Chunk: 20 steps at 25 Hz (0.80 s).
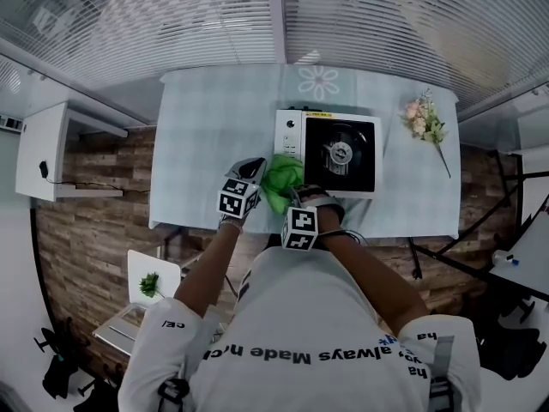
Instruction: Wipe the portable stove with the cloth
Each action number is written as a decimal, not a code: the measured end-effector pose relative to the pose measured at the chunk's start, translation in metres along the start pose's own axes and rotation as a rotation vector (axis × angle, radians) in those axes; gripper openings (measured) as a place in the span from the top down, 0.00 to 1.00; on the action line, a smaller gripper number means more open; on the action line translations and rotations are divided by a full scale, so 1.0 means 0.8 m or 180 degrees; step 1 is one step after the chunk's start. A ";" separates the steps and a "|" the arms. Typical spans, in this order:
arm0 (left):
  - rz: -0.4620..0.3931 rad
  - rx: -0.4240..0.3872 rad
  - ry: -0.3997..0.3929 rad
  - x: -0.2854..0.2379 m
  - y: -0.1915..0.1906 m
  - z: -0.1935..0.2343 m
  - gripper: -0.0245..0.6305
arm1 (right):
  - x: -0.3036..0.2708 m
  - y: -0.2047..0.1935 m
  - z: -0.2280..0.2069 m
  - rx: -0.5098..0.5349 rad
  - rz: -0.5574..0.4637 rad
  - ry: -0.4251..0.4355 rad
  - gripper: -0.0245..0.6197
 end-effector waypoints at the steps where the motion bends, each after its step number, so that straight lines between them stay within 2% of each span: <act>1: -0.0015 -0.0036 -0.0027 -0.002 0.004 -0.003 0.94 | 0.003 -0.002 0.006 -0.0041 -0.0017 0.0033 0.92; 8: -0.0075 -0.0196 -0.0236 -0.019 0.023 -0.028 0.94 | 0.037 -0.037 0.031 -0.0334 0.0030 0.0015 0.92; 13: -0.0026 -0.0321 -0.0353 -0.032 0.024 -0.041 0.94 | 0.054 -0.079 0.020 -0.0621 0.0207 -0.0101 0.92; 20: 0.0047 -0.0427 -0.0451 -0.046 0.026 -0.060 0.94 | 0.079 -0.104 -0.011 -0.0907 0.0203 -0.0334 0.92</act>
Point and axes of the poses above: the fingertips, and each gripper's own axes: x backward along the fingers, z to its left, y out of its top, the point moved 9 cm from there along x, backward along the fingers, and after that the axes turned 7 degrees about -z, right-handed, at the moved point
